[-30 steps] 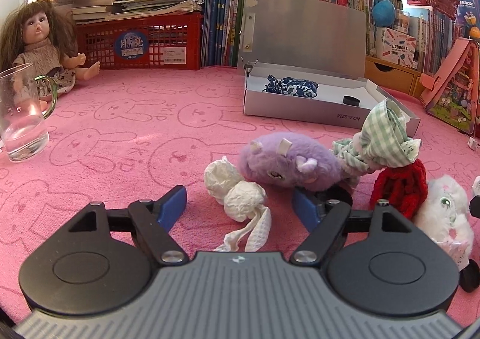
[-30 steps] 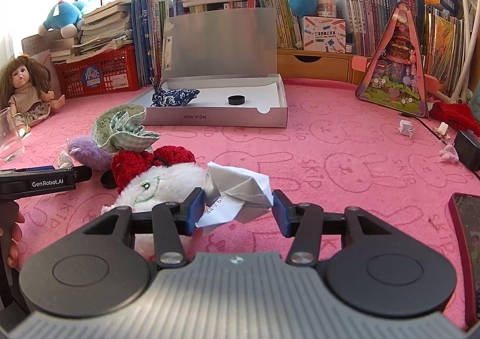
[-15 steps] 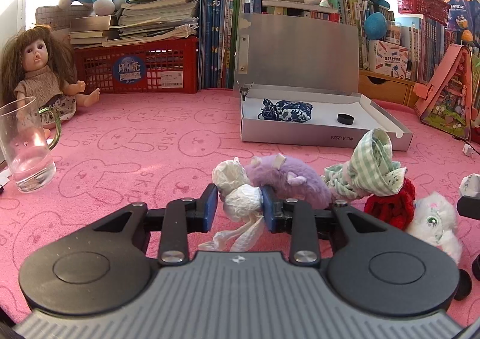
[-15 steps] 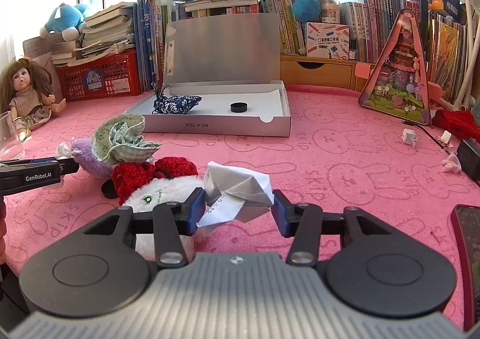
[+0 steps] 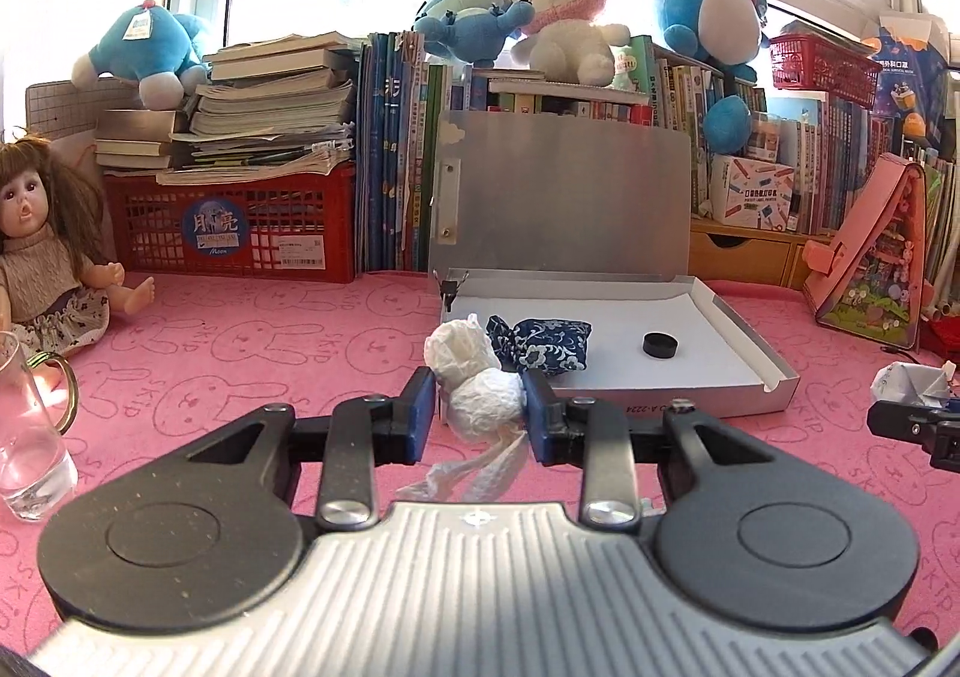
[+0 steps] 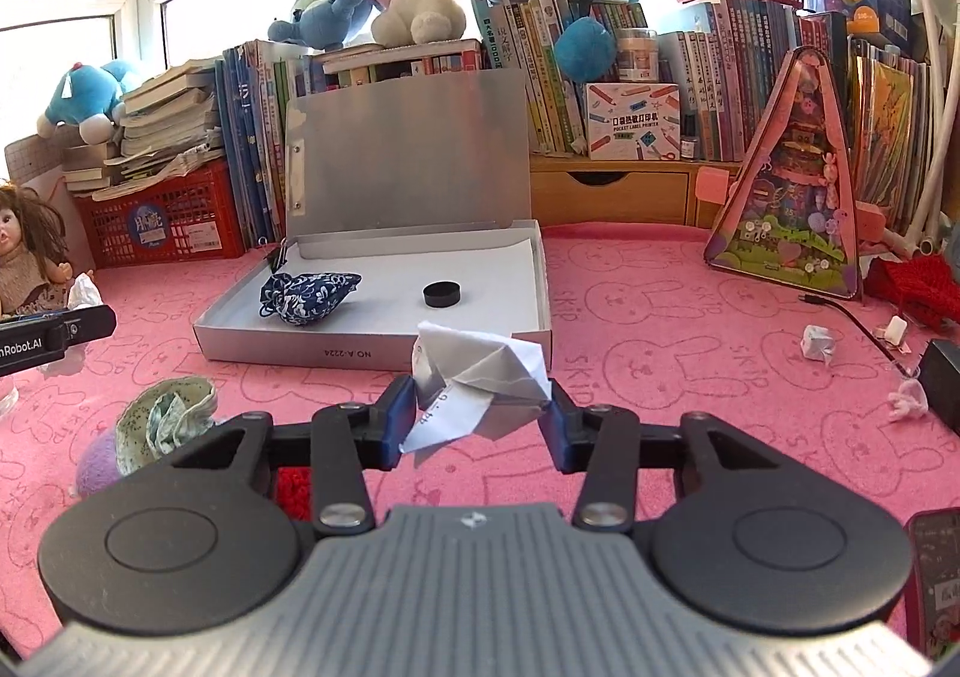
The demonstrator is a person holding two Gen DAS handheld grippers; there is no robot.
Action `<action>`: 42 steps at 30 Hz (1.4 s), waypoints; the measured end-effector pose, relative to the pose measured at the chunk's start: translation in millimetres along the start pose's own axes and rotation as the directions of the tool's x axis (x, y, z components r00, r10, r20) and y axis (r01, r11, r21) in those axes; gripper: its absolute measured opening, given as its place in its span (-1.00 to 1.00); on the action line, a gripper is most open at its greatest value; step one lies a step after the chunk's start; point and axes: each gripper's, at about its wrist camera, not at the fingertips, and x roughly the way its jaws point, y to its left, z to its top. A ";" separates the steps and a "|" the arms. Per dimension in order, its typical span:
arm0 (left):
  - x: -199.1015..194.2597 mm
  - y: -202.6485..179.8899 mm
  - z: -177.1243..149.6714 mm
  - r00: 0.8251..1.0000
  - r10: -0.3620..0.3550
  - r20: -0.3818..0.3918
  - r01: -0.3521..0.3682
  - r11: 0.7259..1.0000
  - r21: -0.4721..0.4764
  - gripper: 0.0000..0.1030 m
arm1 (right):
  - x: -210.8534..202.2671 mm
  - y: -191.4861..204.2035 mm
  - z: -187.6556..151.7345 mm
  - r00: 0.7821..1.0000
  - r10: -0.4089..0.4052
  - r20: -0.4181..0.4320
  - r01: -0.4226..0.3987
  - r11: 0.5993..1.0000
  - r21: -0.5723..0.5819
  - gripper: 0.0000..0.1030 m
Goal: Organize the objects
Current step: 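Carry the white tissue and folded paper with both tools over the silver box, then open left tool to drop the tissue while right tool releases the paper into the box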
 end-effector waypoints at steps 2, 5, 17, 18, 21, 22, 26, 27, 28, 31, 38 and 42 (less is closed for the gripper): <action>5.2 -3.9 4.3 1.000 -0.013 0.000 0.013 1.000 0.013 -0.29 | 6.3 -3.4 7.5 1.000 0.003 0.002 -0.003 1.000 0.008 -0.06; 18.2 -9.4 9.5 0.999 -0.027 -0.021 0.028 0.999 0.018 -0.29 | 17.2 -6.1 16.5 1.000 0.012 0.001 -0.012 1.000 0.015 -0.06; 97.2 -23.9 36.4 0.988 -0.109 -0.111 0.107 0.994 -0.020 -0.29 | 74.2 -0.5 44.6 0.998 0.057 0.002 -0.057 0.998 0.013 -0.05; 103.9 -24.5 37.5 0.987 -0.108 -0.116 0.106 0.994 -0.018 -0.29 | 80.2 0.1 45.0 0.998 0.058 -0.004 -0.058 0.998 0.016 -0.05; 123.5 -27.3 37.5 0.985 -0.102 -0.137 0.103 0.995 0.000 -0.29 | 99.2 1.9 44.5 0.998 0.060 -0.031 -0.060 0.998 0.023 -0.05; 132.1 -28.3 36.4 0.983 -0.101 -0.151 0.102 0.995 0.000 -0.29 | 105.2 2.8 44.1 0.997 0.060 -0.039 -0.059 0.998 0.022 -0.05; 158.3 -30.1 30.9 0.973 -0.102 -0.205 0.103 0.995 -0.009 -0.29 | 130.1 4.7 45.1 0.995 0.073 -0.065 -0.071 0.997 0.029 -0.05; 165.4 -30.3 29.2 0.969 -0.106 -0.223 0.105 0.994 -0.015 -0.29 | 136.4 3.3 45.8 0.993 0.090 -0.076 -0.087 0.995 0.044 -0.05; 169.8 -30.6 28.6 0.967 -0.105 -0.234 0.104 0.994 -0.017 -0.29 | 141.3 2.2 46.3 0.991 0.105 -0.085 -0.100 0.993 0.058 -0.05; 187.2 -32.1 26.2 0.958 -0.086 -0.275 0.086 0.996 -0.010 -0.32 | 161.5 -1.8 47.9 0.983 0.133 -0.124 -0.121 0.988 0.098 -0.05; 221.0 -27.7 28.6 0.945 -0.059 -0.320 0.054 0.998 -0.024 -0.37 | 195.0 -2.5 45.4 0.974 0.136 -0.182 -0.117 0.987 0.108 -0.05; 233.4 -27.1 27.6 0.940 -0.045 -0.338 0.040 0.999 -0.022 -0.37 | 205.6 2.6 45.0 0.974 0.123 -0.190 -0.109 0.991 0.079 -0.05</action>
